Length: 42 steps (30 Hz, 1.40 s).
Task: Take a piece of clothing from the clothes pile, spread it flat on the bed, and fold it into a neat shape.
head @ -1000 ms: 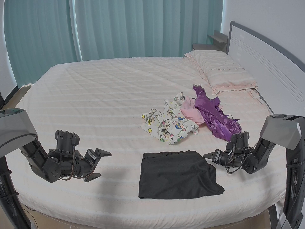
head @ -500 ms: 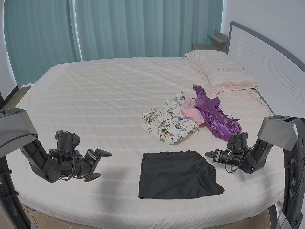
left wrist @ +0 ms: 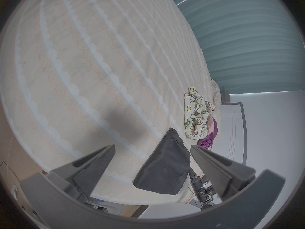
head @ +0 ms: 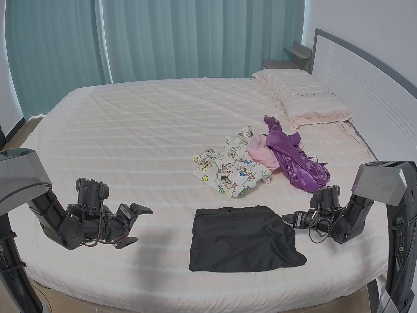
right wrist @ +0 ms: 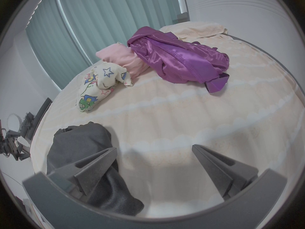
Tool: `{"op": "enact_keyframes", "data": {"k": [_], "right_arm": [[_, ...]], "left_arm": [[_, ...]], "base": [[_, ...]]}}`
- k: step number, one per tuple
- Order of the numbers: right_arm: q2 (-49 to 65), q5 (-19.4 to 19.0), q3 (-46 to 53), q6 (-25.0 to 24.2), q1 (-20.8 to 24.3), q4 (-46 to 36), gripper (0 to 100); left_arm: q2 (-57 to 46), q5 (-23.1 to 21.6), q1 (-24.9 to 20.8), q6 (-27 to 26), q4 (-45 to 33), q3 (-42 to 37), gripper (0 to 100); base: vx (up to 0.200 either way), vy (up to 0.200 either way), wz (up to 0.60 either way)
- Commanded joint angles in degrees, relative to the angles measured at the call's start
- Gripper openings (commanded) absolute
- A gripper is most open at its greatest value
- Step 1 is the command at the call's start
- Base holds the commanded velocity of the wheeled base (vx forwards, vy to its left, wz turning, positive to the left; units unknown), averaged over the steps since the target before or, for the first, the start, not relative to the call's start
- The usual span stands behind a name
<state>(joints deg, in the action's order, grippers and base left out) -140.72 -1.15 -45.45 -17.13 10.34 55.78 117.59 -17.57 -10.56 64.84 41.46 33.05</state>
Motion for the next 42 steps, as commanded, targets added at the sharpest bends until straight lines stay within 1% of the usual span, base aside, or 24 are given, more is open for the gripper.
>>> {"op": "enact_keyframes", "data": {"k": [1,3,7,11,12,13,18,20,22,23,25,30,34,42], "right_arm": [[-0.3,-0.7,1.9,0.1,1.3,1.5,100],[-0.6,-2.0,2.5,-0.3,2.4,3.0,100],[-1.1,-2.4,2.3,-0.5,2.4,3.3,100],[-0.7,-3.6,2.2,-3.4,2.6,3.1,100],[-0.7,-3.6,2.2,-3.4,2.6,3.1,0],[-0.5,-4.1,1.7,-4.6,2.5,2.8,0],[-0.5,-4.3,1.4,-5.8,1.9,2.7,0],[-0.2,-5.6,0.9,-8.0,1.7,2.6,0],[0.0,-5.9,0.7,-8.6,1.7,2.5,0],[0.7,-6.8,0.7,-10.4,1.6,2.1,0],[1.3,-7.7,0.5,-11.5,1.1,1.2,0],[1.8,-7.9,-0.3,-11.7,-0.1,0.6,0],[2.5,-7.8,0.2,-11.0,-0.8,-2.3,0],[4.4,-7.9,0.6,-11.0,-2.3,-2.6,0]], "left_arm": [[0.1,0.0,0.0,0.0,0.0,0.1,100],[0.1,0.0,0.0,0.0,0.0,0.0,100],[0.1,0.0,0.0,0.0,0.0,0.0,100],[0.2,0.4,-0.3,0.0,0.0,0.0,100],[0.2,0.4,-0.3,0.0,0.0,0.0,100],[0.5,1.1,-0.4,0.0,0.0,-0.1,100],[0.6,1.1,-0.5,0.0,0.4,0.0,100],[1.0,1.1,-0.5,0.0,2.6,-0.4,100],[1.1,1.1,-0.5,0.0,2.8,-0.5,100],[1.1,1.1,-0.6,0.0,3.6,-1.1,100],[1.2,1.1,-0.6,0.0,4.1,-1.1,100],[1.2,1.1,-0.6,0.0,4.2,-1.1,100],[1.2,1.0,-0.6,0.1,4.2,-1.1,100],[1.1,1.1,-0.6,0.1,4.2,-1.1,100]], "base": [[0.000,0.000,0.00],[0.000,0.000,0.00],[0.000,0.000,0.00],[0.000,0.000,0.00],[0.000,0.000,0.00],[0.000,0.000,0.00],[0.000,0.000,0.00],[0.000,0.000,0.00],[0.000,0.000,0.00],[0.000,0.000,0.00],[0.000,0.000,0.00],[0.000,0.000,0.00],[0.000,0.000,0.00],[0.000,0.000,0.00]]}}
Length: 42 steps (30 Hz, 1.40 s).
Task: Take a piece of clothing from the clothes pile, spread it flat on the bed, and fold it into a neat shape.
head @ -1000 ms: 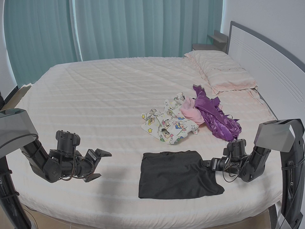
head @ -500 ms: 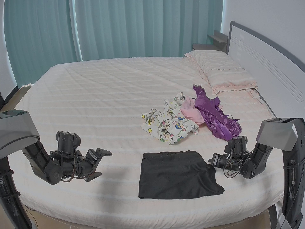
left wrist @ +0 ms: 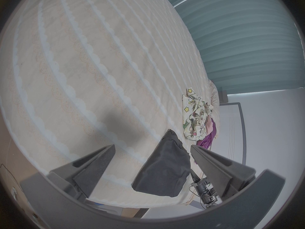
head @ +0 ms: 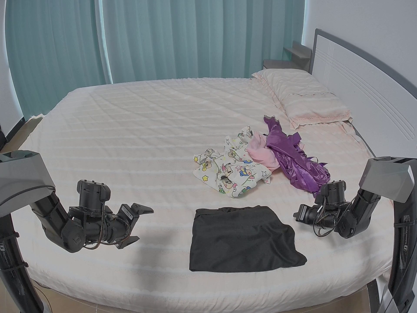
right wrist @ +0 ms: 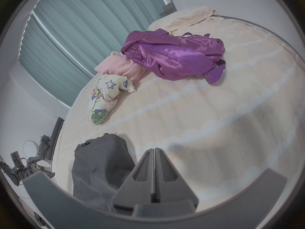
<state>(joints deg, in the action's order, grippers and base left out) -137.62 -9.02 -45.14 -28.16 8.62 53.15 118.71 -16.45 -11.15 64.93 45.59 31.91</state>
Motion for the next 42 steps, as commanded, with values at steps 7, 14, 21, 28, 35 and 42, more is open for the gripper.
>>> {"op": "enact_keyframes", "data": {"k": [7,14,21,28,35,42], "right_arm": [[6.0,-0.7,4.3,0.0,-0.5,0.0,0],[9.3,-3.3,16.8,0.1,0.3,1.6,100],[8.3,-7.8,26.1,0.7,0.7,8.5,100],[3.2,-8.2,30.5,7.4,2.1,15.5,100],[2.5,-9.1,31.0,8.4,2.9,16.1,0],[4.0,-9.1,33.8,8.6,2.5,16.2,0]], "left_arm": [[0.0,-0.1,0.0,0.1,0.0,0.1,100],[0.0,-0.1,0.0,0.1,0.1,0.1,100],[0.0,-0.1,0.0,0.1,0.0,0.1,100],[0.1,0.0,-0.1,0.0,0.0,0.1,100],[0.1,0.0,-0.1,0.0,0.0,0.2,100],[0.1,-0.1,-0.1,0.0,0.0,0.2,100]], "base": [[0.000,0.000,0.00],[0.000,0.000,0.00],[0.000,0.000,0.00],[0.000,0.000,0.00],[0.000,0.000,0.00],[0.000,0.000,0.00]]}}
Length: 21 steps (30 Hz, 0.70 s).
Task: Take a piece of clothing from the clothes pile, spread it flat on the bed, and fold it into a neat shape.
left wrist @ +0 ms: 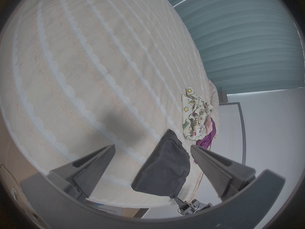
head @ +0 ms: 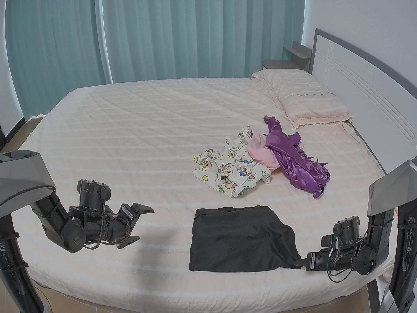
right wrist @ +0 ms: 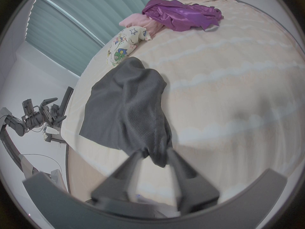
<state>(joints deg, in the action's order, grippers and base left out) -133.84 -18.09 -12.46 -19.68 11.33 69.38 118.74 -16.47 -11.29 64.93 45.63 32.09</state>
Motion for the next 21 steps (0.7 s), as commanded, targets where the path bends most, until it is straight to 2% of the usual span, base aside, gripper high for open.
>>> {"op": "enact_keyframes", "data": {"k": [1,9,19,20,21], "right_arm": [[0.3,0.1,1.5,0.1,-0.6,0.0,0],[1.1,0.2,3.1,1.0,-1.2,0.0,0],[0.7,0.5,4.2,4.6,-3.4,-0.6,0],[0.6,0.6,4.3,4.6,-3.3,-0.5,100],[0.6,0.6,4.3,4.7,-3.3,-0.5,100]], "left_arm": [[0.1,0.0,0.0,0.0,0.0,0.0,100],[0.2,0.0,0.0,0.0,0.1,0.0,100],[0.2,0.0,0.0,0.0,0.1,0.0,100],[0.2,0.0,0.0,0.0,0.1,0.0,100],[0.2,0.0,0.0,0.0,0.1,-0.1,100]], "base": [[0.000,0.000,0.00],[0.000,0.000,0.00],[0.000,0.000,0.00],[0.000,0.000,0.00],[0.000,0.000,0.00]]}}
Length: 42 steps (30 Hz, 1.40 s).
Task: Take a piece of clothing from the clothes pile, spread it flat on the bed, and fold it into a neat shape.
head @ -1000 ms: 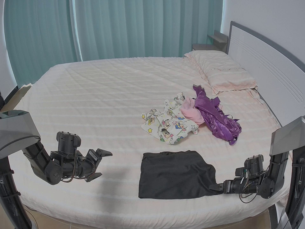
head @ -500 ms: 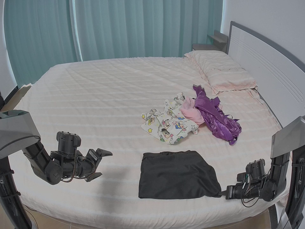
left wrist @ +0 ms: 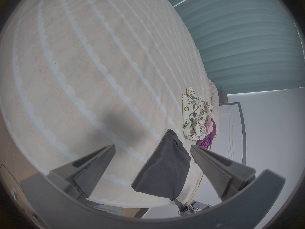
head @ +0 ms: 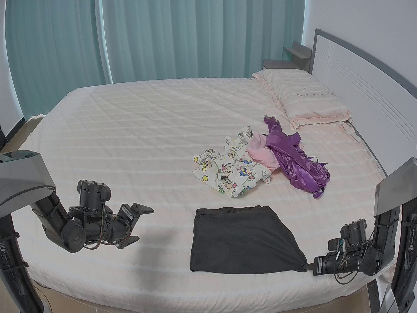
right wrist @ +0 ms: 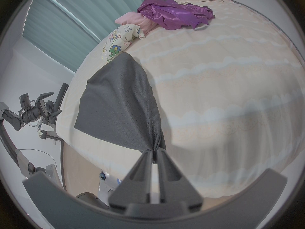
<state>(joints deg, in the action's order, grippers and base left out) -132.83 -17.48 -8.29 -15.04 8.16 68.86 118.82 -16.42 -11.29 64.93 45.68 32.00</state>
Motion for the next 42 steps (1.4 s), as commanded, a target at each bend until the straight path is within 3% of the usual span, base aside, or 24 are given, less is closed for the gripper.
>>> {"op": "enact_keyframes", "data": {"k": [1,9,11,15,16,20,24,32,35,42], "right_arm": [[-0.3,0.0,0.0,0.2,-0.2,0.0,100],[3.3,-0.7,-3.1,-0.5,-3.1,1.7,100],[3.2,-0.5,-6.3,-3.9,-2.4,1.8,100],[-0.5,0.4,-19.7,-18.1,0.5,-0.6,100],[-0.5,0.4,-19.7,-18.1,0.5,-0.6,100],[-4.5,0.8,-33.1,-22.0,0.8,-13.8,100],[-4.1,4.3,-37.6,-27.3,2.4,-20.3,100],[-6.6,17.9,-44.3,-29.1,4.6,-27.5,100],[-6.7,20.2,-44.1,-28.7,4.7,-28.3,100],[-6.3,20.5,-43.7,-24.9,6.3,-28.5,100]], "left_arm": [[0.1,0.0,0.0,0.0,0.0,0.0,100],[0.1,0.0,0.0,0.0,0.0,0.1,100],[0.1,0.0,0.0,0.1,0.0,0.1,100],[0.1,0.0,0.0,0.1,-0.1,0.0,100],[0.1,0.0,0.0,0.1,-0.1,0.0,100],[0.0,0.1,0.0,0.1,-0.1,0.0,100],[0.0,0.0,0.0,0.2,-0.1,0.0,100],[0.0,0.1,0.0,0.2,-0.1,-0.1,100],[0.0,0.1,0.0,0.2,-0.1,-0.1,100],[0.0,0.1,0.0,0.2,-0.1,-0.1,100]], "base": [[0.000,0.000,0.00],[0.000,0.000,0.00],[0.000,0.000,0.00],[0.000,0.000,0.00],[0.000,0.000,0.00],[0.000,0.000,0.00],[0.000,0.000,0.00],[0.000,0.000,0.00],[0.000,0.000,0.00],[0.000,0.000,0.00]]}}
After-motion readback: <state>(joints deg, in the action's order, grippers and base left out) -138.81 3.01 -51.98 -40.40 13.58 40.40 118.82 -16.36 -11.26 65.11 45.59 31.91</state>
